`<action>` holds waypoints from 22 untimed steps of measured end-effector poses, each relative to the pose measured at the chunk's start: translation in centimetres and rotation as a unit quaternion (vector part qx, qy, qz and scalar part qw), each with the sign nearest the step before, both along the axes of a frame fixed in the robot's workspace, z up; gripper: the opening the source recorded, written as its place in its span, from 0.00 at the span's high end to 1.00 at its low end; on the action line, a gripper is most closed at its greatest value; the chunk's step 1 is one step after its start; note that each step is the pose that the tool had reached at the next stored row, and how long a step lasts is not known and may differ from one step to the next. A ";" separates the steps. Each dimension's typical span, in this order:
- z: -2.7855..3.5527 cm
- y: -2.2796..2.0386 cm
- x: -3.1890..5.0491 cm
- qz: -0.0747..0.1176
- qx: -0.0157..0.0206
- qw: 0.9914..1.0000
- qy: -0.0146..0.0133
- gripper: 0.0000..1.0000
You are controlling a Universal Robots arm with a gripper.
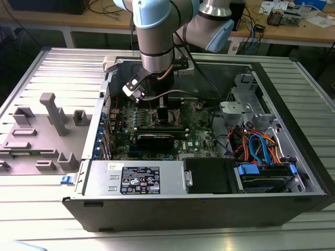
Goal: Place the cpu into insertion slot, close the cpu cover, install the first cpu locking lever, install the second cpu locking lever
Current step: 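Place the cpu into insertion slot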
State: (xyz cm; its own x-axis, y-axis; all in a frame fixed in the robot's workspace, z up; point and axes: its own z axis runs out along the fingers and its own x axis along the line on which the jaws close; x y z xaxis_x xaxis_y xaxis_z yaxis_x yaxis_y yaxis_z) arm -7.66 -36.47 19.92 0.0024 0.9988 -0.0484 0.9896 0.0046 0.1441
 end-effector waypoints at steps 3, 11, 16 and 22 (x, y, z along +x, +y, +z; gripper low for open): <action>0.00 -0.04 -0.03 0.001 0.000 1.000 0.000 0.46; -0.09 -0.09 -0.01 0.001 0.000 1.000 0.000 0.46; -0.27 -0.10 0.00 0.001 0.000 1.000 0.000 0.46; -0.42 -0.09 0.00 0.001 0.000 1.000 0.000 0.46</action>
